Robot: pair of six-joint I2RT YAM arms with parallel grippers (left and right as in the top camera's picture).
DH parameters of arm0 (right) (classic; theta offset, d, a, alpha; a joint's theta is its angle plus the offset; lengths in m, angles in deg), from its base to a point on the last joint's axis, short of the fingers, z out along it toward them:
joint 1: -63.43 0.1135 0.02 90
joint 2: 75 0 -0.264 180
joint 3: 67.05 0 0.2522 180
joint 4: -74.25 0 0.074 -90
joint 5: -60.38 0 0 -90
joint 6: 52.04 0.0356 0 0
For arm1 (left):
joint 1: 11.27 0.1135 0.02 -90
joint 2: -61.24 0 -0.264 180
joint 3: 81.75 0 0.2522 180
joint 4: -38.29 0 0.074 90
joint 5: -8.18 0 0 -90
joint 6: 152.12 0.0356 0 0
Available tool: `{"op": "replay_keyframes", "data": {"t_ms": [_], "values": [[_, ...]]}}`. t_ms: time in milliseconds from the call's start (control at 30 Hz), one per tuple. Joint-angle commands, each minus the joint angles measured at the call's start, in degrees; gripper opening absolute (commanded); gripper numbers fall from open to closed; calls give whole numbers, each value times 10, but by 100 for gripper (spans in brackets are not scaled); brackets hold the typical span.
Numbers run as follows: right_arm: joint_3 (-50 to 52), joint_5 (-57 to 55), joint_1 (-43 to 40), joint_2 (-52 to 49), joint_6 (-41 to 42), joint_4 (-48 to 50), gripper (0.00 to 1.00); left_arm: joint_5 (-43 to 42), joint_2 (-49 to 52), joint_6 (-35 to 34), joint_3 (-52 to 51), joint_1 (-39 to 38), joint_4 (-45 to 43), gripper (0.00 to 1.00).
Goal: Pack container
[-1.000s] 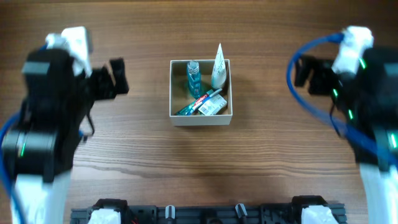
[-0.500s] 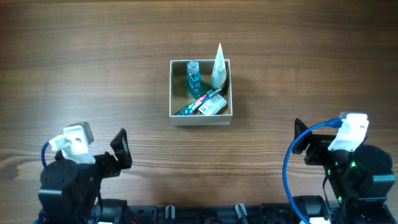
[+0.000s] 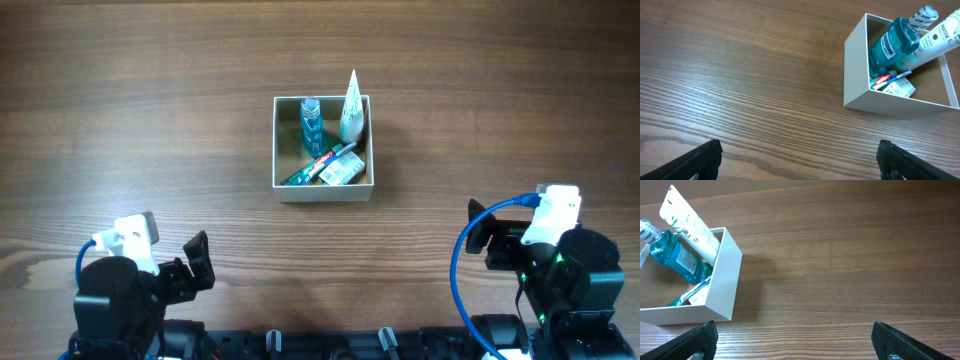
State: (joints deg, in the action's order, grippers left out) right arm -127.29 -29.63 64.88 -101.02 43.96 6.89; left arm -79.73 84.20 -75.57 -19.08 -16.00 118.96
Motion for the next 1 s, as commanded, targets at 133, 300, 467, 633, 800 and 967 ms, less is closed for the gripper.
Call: {"op": "replay_keyframes", "data": {"t_ms": [133,300,467,633,800,967], "values": [[3,9,0,12,2,-6,100,1,-5,-7,-4,5,2,100],[31,31,0,83,0,3,100,1,-5,-7,-4,5,2,100],[143,69,0,205,0,63,100,1,-5,-7,-4,5,2,100],[228,112,0,254,0,176,100,1,-5,-7,-4,5,2,100],[304,115,0,258,-1,345,100,1,-5,-7,-4,5,2,100],[404,115,0,258,-15,548,100,1,-5,-7,-4,5,2,100]]}}
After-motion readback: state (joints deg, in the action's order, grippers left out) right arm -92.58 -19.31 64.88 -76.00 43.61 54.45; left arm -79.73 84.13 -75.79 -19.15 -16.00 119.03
